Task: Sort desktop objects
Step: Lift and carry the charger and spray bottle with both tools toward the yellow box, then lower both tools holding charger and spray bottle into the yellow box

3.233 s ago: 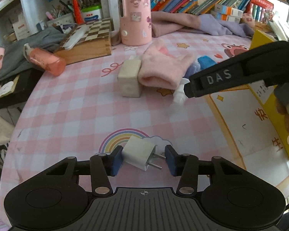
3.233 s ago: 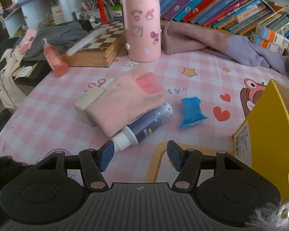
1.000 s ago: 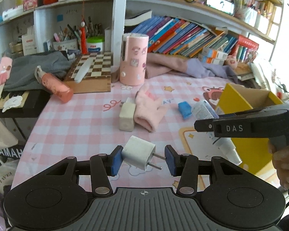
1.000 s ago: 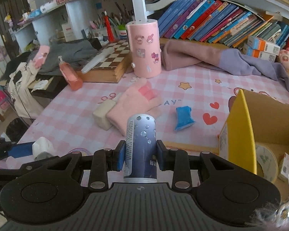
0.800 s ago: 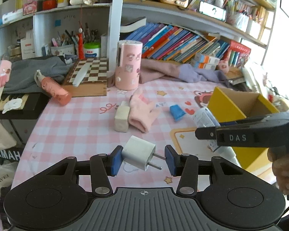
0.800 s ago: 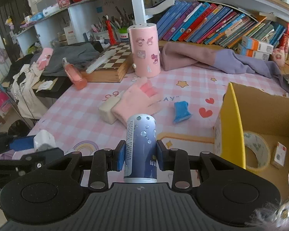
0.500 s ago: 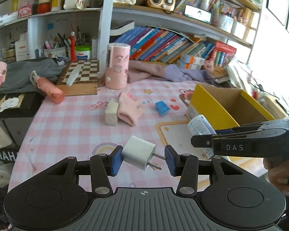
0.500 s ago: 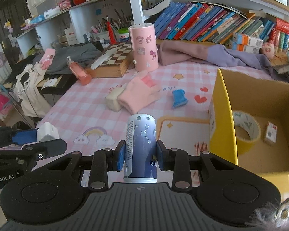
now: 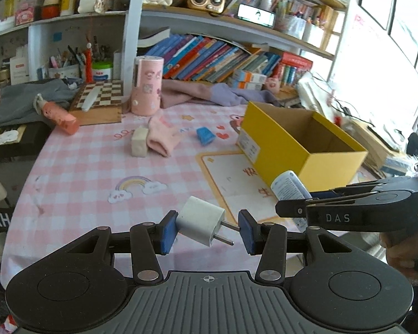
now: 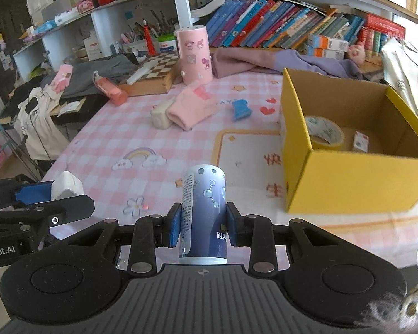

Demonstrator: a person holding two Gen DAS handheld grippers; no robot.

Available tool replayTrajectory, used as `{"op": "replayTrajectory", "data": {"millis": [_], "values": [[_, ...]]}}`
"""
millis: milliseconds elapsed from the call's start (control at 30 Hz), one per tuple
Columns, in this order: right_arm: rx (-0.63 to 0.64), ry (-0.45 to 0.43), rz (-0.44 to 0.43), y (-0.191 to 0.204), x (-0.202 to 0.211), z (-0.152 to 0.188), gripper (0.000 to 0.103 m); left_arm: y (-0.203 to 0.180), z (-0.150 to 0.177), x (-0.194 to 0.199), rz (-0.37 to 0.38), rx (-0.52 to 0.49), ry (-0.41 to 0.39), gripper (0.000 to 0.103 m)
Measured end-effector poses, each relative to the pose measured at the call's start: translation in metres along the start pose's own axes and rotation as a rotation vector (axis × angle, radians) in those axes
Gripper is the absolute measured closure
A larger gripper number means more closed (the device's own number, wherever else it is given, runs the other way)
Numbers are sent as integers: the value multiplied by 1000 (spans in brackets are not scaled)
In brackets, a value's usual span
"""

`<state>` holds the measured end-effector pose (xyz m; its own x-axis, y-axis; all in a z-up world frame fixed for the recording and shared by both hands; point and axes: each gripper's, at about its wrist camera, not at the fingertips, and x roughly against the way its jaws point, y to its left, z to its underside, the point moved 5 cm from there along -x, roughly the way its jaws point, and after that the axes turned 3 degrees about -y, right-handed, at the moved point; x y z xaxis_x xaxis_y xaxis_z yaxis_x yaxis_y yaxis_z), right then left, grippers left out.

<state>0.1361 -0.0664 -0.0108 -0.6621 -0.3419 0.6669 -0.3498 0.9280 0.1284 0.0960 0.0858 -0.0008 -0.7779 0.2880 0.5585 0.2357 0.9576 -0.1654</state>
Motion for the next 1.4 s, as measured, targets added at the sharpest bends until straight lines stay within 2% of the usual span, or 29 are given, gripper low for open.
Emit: {"op": "replayTrajectory", "data": {"millis": [267, 533, 1067, 1400], "values": [[-35, 15, 38, 2, 20, 28, 73, -11, 12, 15, 41, -53, 6, 57], [-80, 11, 96, -2, 37, 38, 73, -24, 16, 21, 105, -93, 12, 57], [-140, 33, 216, -30, 66, 65, 73, -58, 21, 11, 235, -118, 29, 57], [-208, 24, 264, -56, 85, 79, 73, -91, 20, 1, 295, -190, 47, 57]]}}
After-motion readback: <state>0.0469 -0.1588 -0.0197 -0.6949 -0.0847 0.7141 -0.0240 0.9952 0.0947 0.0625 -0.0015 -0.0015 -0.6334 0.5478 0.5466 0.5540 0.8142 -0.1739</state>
